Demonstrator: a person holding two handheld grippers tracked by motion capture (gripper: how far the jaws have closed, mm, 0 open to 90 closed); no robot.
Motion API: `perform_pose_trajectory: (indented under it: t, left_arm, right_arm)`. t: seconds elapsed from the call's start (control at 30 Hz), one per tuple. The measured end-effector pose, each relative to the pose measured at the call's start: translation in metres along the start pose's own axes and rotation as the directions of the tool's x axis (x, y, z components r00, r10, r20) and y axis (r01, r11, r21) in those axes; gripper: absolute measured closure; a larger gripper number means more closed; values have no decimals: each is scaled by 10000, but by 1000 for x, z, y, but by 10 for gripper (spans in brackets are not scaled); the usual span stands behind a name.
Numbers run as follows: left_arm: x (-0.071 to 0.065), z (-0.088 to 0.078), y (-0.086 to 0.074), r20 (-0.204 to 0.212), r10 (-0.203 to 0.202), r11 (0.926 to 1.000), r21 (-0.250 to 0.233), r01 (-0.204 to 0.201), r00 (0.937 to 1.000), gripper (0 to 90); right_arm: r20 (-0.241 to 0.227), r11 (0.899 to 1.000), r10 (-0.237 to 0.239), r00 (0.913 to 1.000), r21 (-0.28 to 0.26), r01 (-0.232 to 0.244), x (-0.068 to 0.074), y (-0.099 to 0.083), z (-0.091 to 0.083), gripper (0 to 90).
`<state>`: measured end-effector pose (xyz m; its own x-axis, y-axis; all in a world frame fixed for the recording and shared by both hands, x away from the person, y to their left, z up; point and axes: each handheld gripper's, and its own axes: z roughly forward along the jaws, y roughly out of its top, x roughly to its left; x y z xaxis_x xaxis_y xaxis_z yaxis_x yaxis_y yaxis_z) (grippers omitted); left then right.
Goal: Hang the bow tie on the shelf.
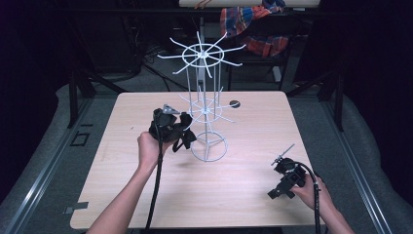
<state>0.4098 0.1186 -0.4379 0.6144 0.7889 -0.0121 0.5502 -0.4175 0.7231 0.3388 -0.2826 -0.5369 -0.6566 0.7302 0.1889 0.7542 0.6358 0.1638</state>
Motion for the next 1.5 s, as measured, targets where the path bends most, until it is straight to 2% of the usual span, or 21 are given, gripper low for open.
perform_pose_trajectory:
  t: [0.13, 0.27, 0.3, 0.5, 0.67, 0.87, 1.1, 1.23, 1.43, 1.47, 1.5]
  left_arm:
    - [4, -3, -2, 117, -103, 9998, 179, 101, 9999, 590]
    - [6, -7, -7, 12, -115, 9995, 291, 115, 9999, 425]
    - [7, -8, -9, 0, -86, 9994, 348, 86, 10000, 394]
    - [14, -19, -17, -46, -111, 9987, 502, 113, 9999, 260]
    - [17, -28, -25, -88, -111, 9954, 955, 119, 9999, 161]
    - [21, -41, -38, -306, -160, 9931, 1160, 195, 9994, 86]
    - [24, -55, -56, -503, -504, 9888, 1379, 569, 9975, 3]
    - [24, -60, -67, -543, -611, 9852, 1567, 689, 9967, 2]
    - [19, -65, -87, -531, -605, 9750, 2107, 704, 9968, 1]
    - [19, -66, -90, -517, -606, 9740, 2154, 704, 9968, 1]
    - [18, -66, -93, -527, -613, 9730, 2193, 715, 9967, 1]
  right_arm:
    - [2, 10000, 9, 10000, 0, -9, 0, 0, 0, 123]
    - [5, 10000, -19, 10000, 67, 19, 0, 0, -1, 122]
    - [15, 9999, 105, 9999, 93, -105, 0, 0, -1, 123]
    - [52, 10000, 39, 10000, 90, -40, 0, 0, -2, 122]
    - [48, 9999, 88, 9999, 98, -89, 0, -1, -2, 122]
    - [91, 9999, -3, 10000, 128, 2, 1, 0, -2, 122]
    - [71, 10000, 36, 10000, 46, -36, 1, -1, -2, 121]
    - [20, 10000, 22, 10000, -10, -22, 1, -1, -2, 121]
    - [51, 10000, -55, 10000, 60, 55, 1, -1, -3, 121]
    - [80, 10000, -38, 10000, 33, 38, 1, -1, -3, 121]
    - [123, 9995, 231, 9997, -240, -228, 3, -2, -1, 121]
